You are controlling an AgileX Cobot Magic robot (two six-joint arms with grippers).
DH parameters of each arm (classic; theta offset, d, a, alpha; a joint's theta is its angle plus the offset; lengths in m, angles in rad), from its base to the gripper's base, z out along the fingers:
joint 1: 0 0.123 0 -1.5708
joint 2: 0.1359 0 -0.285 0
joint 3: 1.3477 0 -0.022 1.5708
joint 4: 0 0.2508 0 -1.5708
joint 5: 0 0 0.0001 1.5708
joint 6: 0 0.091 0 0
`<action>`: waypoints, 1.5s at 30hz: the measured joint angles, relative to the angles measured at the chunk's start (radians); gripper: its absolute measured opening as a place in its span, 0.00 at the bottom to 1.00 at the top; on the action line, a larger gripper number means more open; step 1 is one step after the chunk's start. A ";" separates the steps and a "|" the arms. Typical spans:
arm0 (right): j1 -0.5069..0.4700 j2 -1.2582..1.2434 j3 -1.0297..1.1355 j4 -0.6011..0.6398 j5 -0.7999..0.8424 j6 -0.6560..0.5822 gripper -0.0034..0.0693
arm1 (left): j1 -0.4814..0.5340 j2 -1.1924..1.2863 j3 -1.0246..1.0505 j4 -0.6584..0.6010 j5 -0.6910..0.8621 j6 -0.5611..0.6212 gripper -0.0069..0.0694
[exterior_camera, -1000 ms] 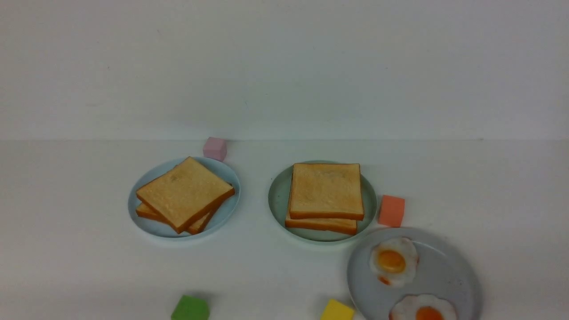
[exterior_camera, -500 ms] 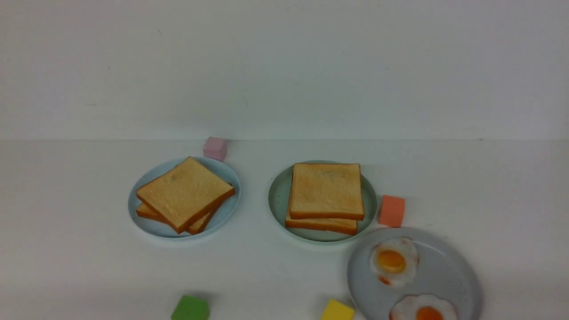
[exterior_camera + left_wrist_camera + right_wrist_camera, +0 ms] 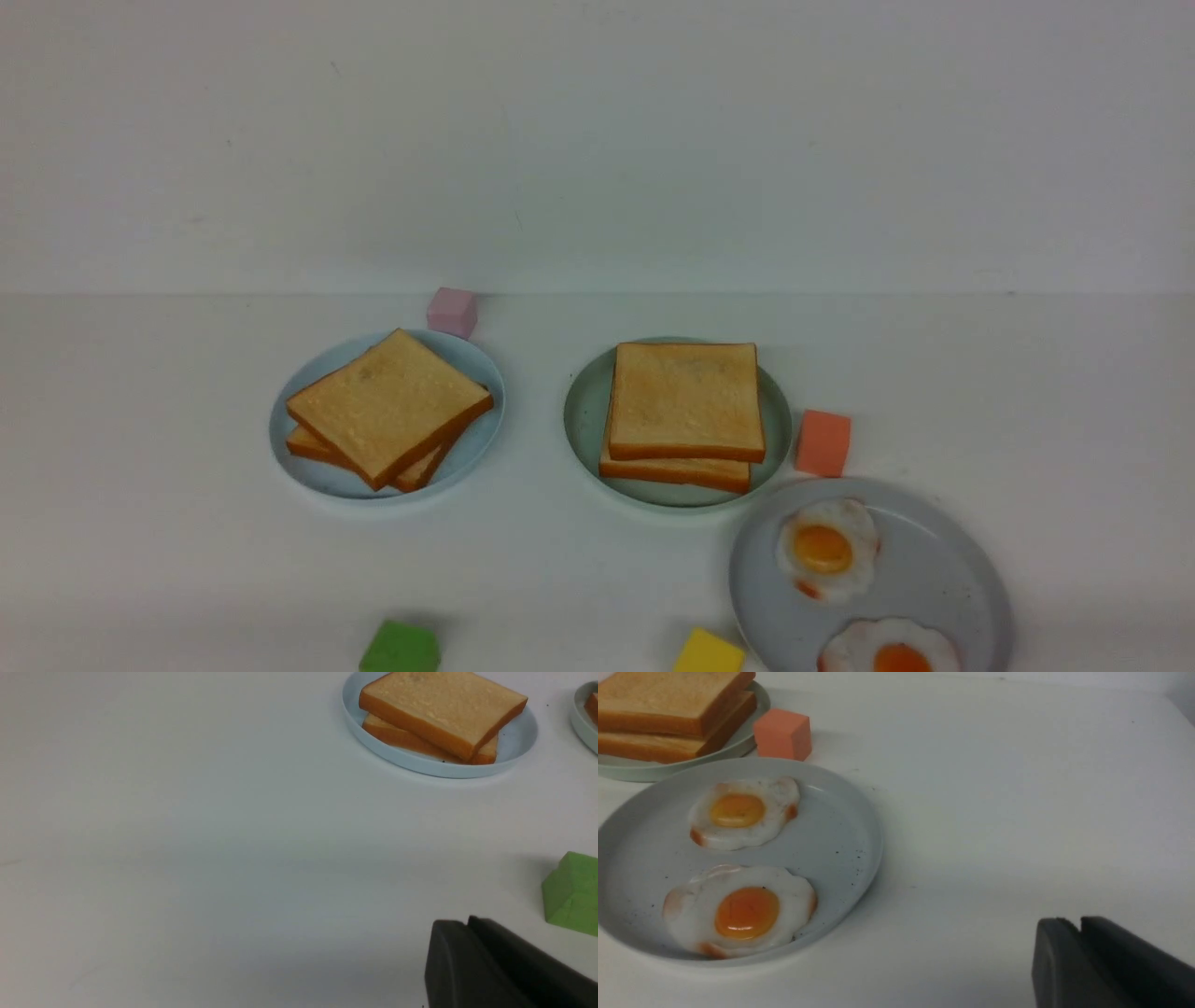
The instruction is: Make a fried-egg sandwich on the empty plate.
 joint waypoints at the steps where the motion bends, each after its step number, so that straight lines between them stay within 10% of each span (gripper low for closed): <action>1: 0.000 0.000 0.000 0.000 0.000 0.000 0.18 | 0.000 0.000 0.000 0.000 0.000 0.000 0.15; 45: 0.000 0.000 0.001 0.000 -0.004 -0.001 0.23 | 0.000 0.000 0.000 0.000 -0.001 0.000 0.19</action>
